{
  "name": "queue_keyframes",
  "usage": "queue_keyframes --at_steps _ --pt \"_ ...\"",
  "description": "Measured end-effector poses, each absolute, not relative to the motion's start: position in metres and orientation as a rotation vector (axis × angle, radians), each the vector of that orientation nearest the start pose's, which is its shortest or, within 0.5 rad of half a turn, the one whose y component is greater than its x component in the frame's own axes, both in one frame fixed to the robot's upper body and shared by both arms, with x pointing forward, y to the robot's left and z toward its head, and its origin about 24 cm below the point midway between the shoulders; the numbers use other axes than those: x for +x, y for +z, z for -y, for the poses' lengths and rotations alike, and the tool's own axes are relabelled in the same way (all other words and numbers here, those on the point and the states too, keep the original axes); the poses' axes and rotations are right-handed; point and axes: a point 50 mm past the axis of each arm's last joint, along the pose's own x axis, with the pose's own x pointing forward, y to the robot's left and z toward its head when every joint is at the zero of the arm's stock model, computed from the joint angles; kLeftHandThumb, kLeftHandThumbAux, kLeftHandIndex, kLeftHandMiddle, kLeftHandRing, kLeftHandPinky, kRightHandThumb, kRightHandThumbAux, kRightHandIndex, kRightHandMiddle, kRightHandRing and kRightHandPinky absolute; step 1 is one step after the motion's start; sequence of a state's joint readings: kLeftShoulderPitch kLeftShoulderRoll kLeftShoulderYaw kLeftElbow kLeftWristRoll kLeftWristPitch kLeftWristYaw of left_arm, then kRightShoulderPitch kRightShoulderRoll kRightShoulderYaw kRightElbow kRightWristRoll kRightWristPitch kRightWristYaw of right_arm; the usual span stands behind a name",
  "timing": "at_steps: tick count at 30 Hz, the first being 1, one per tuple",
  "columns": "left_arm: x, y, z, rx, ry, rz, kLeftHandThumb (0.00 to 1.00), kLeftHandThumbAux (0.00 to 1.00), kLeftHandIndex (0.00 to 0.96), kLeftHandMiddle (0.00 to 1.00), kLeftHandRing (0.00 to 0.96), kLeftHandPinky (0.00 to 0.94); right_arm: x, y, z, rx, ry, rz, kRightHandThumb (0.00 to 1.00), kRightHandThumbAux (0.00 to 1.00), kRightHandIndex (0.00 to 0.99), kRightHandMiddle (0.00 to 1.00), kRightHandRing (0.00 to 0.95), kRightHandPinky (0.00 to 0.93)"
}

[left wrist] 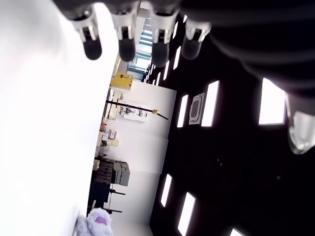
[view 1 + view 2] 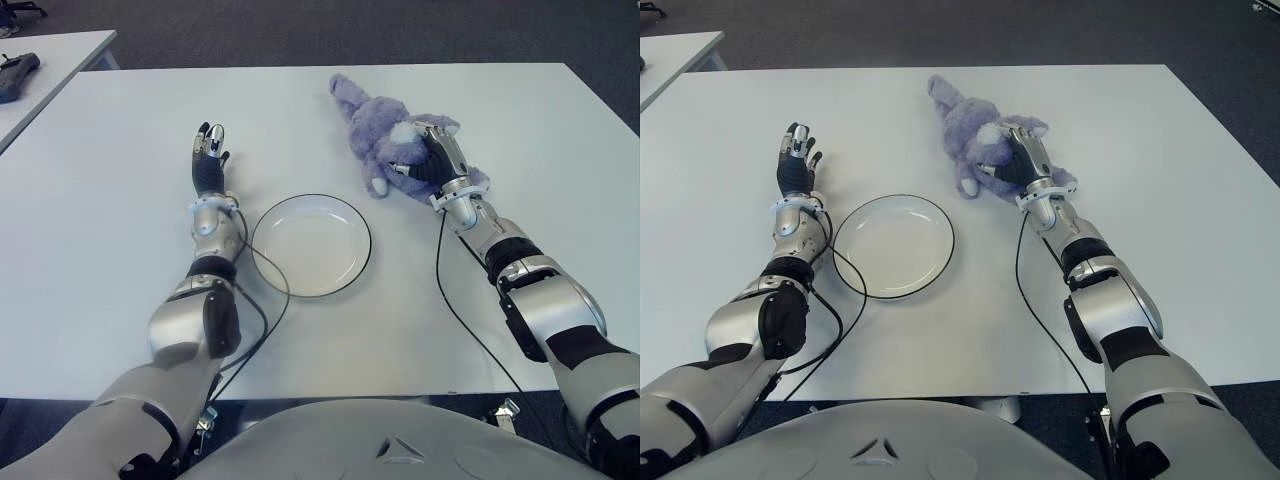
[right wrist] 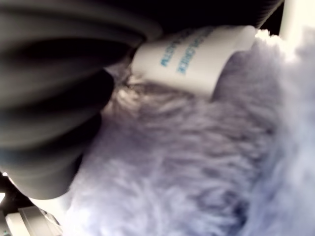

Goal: Put the doll into the plate.

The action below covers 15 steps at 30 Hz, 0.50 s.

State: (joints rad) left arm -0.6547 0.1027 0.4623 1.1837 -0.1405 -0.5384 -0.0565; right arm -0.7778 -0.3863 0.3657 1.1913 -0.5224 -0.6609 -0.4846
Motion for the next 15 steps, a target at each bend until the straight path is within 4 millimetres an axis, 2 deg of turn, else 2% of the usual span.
queue_keyframes --at_steps 15 --pt "0.3379 0.0191 -0.2073 -0.26 0.276 0.024 0.0 0.443 0.019 0.09 0.055 0.001 0.3498 0.0779 0.1762 -0.828 0.078 0.501 0.161 0.748 0.811 0.914 0.907 0.895"
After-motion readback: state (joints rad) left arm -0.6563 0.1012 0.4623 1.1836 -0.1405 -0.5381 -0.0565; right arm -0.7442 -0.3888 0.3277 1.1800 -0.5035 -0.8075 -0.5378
